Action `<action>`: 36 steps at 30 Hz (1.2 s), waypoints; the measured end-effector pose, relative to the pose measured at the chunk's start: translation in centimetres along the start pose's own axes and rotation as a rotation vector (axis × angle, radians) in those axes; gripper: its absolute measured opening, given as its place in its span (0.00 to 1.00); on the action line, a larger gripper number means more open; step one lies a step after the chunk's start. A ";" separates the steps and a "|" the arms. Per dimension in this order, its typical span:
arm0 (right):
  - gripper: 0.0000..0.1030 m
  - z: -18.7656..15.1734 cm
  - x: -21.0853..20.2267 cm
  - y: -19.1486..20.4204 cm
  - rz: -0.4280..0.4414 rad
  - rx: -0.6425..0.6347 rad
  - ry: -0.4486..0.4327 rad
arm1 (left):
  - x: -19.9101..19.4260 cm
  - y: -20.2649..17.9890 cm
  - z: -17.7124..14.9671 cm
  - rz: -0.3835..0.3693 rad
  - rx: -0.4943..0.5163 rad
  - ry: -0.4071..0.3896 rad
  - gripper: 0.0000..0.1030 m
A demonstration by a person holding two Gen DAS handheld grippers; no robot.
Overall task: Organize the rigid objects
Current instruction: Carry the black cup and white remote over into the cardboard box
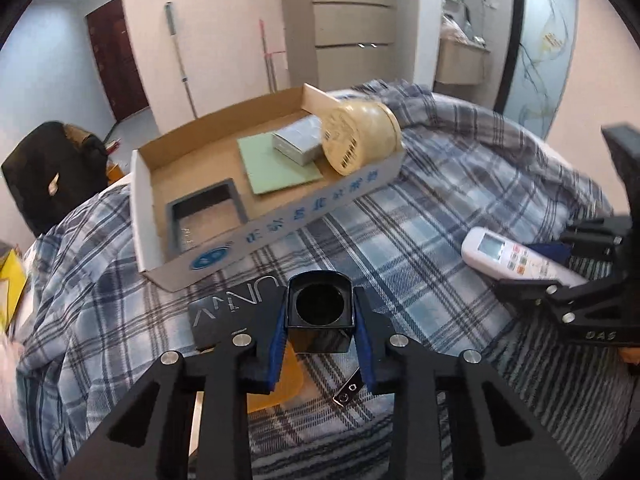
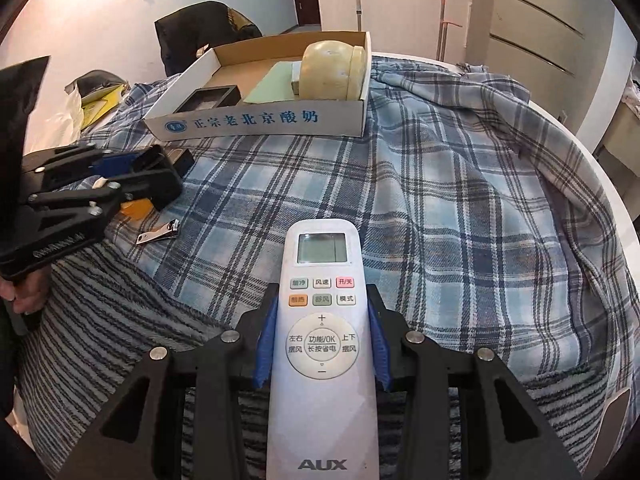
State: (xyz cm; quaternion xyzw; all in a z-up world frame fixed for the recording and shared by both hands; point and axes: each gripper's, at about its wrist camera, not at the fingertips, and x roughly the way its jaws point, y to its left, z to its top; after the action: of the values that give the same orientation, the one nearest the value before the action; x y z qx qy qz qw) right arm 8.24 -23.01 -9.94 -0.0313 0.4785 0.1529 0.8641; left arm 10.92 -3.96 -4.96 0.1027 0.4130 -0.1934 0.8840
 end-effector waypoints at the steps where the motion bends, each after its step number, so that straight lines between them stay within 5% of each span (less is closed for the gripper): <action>1: 0.38 0.1 0.0 -0.3 -0.001 0.014 -0.001 | -0.8 0.3 0.1 0.005 -0.019 -0.020 0.31; 20: 0.38 3.2 -2.9 0.4 -0.088 -0.040 -0.007 | -7.9 2.9 0.8 0.123 -0.109 -0.172 0.31; 25: 0.38 6.4 -4.4 1.4 -0.079 -0.021 -0.074 | -9.4 5.0 4.1 0.129 -0.255 -0.261 0.31; 36: 0.38 15.7 -5.4 3.9 -0.041 0.051 -0.170 | -10.3 7.9 11.4 0.185 -0.336 -0.349 0.31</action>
State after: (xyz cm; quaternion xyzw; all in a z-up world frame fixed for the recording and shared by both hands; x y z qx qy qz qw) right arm 17.20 -17.38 3.43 -0.0059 0.4063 0.1248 0.9051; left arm 16.14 1.92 10.47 -0.0431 0.2694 -0.0551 0.9605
